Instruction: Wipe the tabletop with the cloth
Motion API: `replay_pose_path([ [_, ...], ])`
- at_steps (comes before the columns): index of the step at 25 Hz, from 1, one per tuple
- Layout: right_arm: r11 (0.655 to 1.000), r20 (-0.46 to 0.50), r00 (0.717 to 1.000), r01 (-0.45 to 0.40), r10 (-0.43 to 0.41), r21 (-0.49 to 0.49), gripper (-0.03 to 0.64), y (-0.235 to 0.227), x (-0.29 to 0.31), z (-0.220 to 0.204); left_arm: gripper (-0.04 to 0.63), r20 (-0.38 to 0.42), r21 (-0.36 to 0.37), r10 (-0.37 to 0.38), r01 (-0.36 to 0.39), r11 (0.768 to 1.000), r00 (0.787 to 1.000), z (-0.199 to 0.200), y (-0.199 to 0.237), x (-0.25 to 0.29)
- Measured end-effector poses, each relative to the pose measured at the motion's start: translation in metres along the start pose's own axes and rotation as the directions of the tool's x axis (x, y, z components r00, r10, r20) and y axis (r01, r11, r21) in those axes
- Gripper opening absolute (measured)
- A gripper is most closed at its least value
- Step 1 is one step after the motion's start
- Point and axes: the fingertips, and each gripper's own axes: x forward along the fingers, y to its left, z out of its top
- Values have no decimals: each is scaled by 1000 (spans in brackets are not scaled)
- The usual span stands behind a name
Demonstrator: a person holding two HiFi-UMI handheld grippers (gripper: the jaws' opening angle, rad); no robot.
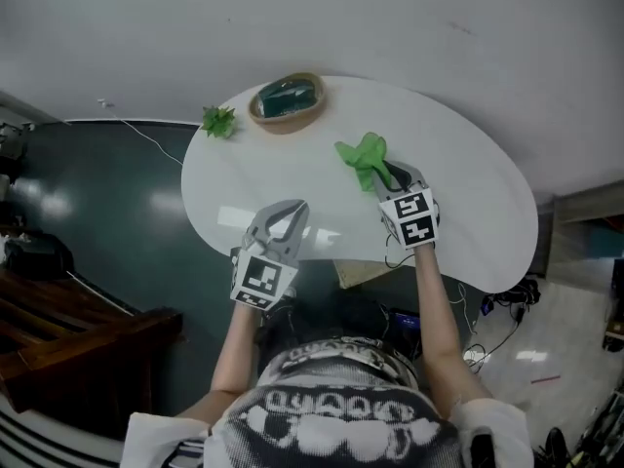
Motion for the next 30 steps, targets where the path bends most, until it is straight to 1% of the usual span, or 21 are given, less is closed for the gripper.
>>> replay_pose_path([
  [4, 999, -5, 999, -50, 50, -15, 82, -30, 46, 9, 9, -24, -1, 59, -59, 998, 998, 6, 5, 16],
  [7, 997, -13, 997, -74, 74, -11, 83, -50, 81, 16, 9, -43, -4, 86, -86, 996, 995, 10, 6, 27],
  [11, 995, -37, 995, -95, 95, 11, 83, -70, 125, 17, 9, -74, -3, 94, -95, 995, 993, 10, 3, 35],
  [17, 995, -107, 989, -96, 98, 24, 83, -99, 166, -3, 9, -118, -9, 101, -103, 995, 988, 7, 1, 40],
  [20, 996, -135, 987, -77, 82, 36, 83, -118, 169, -20, 9, -135, -8, 93, -95, 995, 986, 3, -4, 45],
  [23, 997, -164, 985, -43, 53, 63, 83, -141, 160, -42, 9, -140, -9, 79, -81, 997, 987, 3, -9, 50],
  [30, 990, -241, 969, 85, -56, 111, 83, -211, 107, -107, 9, -132, 9, 28, -27, 1000, 991, 9, -23, 71],
])
